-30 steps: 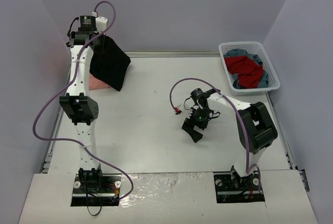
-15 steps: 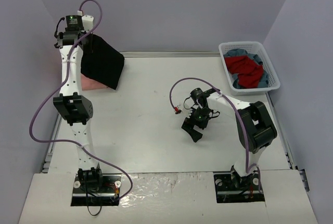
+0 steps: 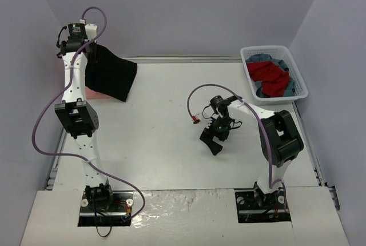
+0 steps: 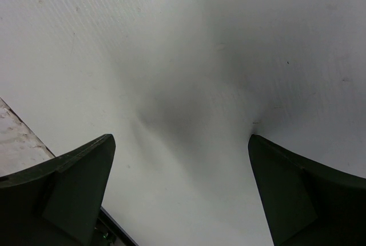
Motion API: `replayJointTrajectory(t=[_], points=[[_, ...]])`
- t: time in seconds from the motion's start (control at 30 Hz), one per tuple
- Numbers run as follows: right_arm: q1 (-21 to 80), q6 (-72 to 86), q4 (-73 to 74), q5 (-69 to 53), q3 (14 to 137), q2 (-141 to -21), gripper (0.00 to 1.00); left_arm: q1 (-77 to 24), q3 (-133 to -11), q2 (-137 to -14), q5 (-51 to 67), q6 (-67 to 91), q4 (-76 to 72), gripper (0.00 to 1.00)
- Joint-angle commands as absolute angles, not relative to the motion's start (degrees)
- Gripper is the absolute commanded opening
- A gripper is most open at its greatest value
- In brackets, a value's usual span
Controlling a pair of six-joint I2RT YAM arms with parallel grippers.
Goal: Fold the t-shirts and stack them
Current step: Put the neatly folded tshirt into the corner of the board with the left arm
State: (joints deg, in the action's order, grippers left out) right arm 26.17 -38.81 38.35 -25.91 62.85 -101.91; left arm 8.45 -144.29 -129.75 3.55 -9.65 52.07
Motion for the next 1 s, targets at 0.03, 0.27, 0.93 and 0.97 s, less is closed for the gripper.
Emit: replayJointTrajectory(t=[0.03, 0.27, 0.93, 0.97], points=[[25.05, -39.02, 39.46, -24.17, 61.35, -105.99, 1.0, 10.54, -143.97, -127.61, 2.38, -9.93, 46.32, 0.02], [24.43, -39.02, 39.46, -24.08, 61.26, -106.61, 1.0, 11.86, -137.39, -127.71, -3.07, -11.51, 39.82, 0.13], [24.52, -38.5, 38.85, -23.47, 61.17, -103.36, 1.0, 12.04, -118.95, -107.16, -0.02, -9.32, 36.93, 0.73], [24.43, -38.32, 38.67, -23.29, 61.17, -102.23, 1.0, 11.95, -115.09, -104.79, 5.74, -8.71, 35.78, 0.74]])
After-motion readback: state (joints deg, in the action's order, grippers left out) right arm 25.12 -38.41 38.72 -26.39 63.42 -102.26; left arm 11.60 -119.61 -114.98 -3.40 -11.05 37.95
